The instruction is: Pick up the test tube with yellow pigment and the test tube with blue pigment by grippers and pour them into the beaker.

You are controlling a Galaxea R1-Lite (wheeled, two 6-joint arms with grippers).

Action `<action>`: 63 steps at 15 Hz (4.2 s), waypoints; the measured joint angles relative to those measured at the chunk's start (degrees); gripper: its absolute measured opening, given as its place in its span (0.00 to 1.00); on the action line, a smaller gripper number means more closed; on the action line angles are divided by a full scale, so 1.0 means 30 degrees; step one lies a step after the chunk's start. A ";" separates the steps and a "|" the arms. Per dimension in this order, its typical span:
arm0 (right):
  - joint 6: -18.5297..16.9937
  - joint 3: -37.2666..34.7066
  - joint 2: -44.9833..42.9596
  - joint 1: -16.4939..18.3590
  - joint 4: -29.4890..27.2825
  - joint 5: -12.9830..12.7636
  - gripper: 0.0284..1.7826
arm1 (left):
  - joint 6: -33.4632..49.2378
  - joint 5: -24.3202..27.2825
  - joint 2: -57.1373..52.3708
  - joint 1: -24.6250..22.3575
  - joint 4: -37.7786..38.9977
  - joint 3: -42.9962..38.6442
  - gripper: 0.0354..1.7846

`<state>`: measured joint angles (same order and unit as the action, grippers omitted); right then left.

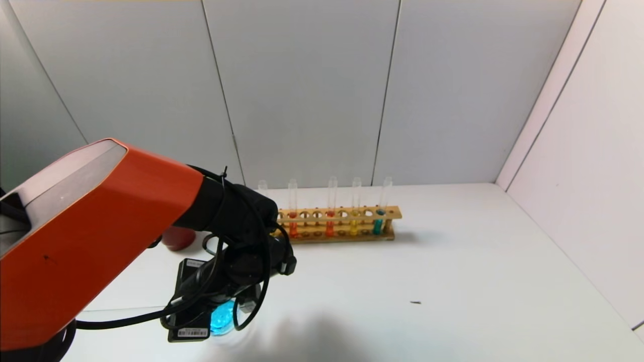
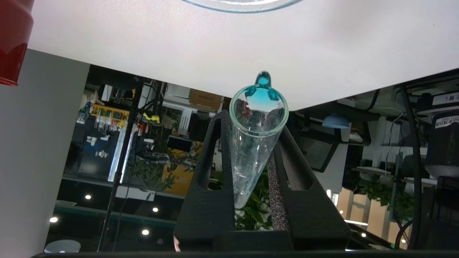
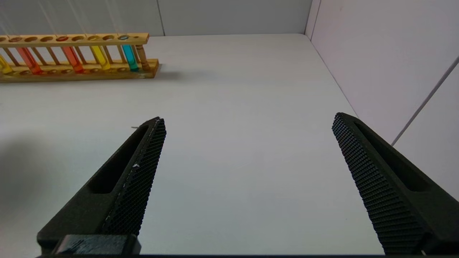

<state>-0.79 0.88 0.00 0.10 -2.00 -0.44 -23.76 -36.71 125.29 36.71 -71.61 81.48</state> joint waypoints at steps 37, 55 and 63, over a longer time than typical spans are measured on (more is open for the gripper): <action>0.0008 0.0000 0.0000 0.0000 0.0000 0.0000 0.95 | 0.8233 0.7237 -1.1272 -0.9139 1.8595 -0.0179 0.16; 0.0008 0.0000 0.0000 0.0000 0.0000 0.0000 0.95 | 0.8090 0.8066 -0.5961 -1.1622 2.6165 -0.2300 0.16; 0.0000 0.0000 0.0000 0.0000 0.0000 0.0000 0.95 | 0.8066 0.8160 -0.4702 -1.1943 2.8278 -0.2991 0.16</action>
<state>-0.79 0.88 0.00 0.10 -2.00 -0.44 0.44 -12.23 111.19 0.88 13.23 72.51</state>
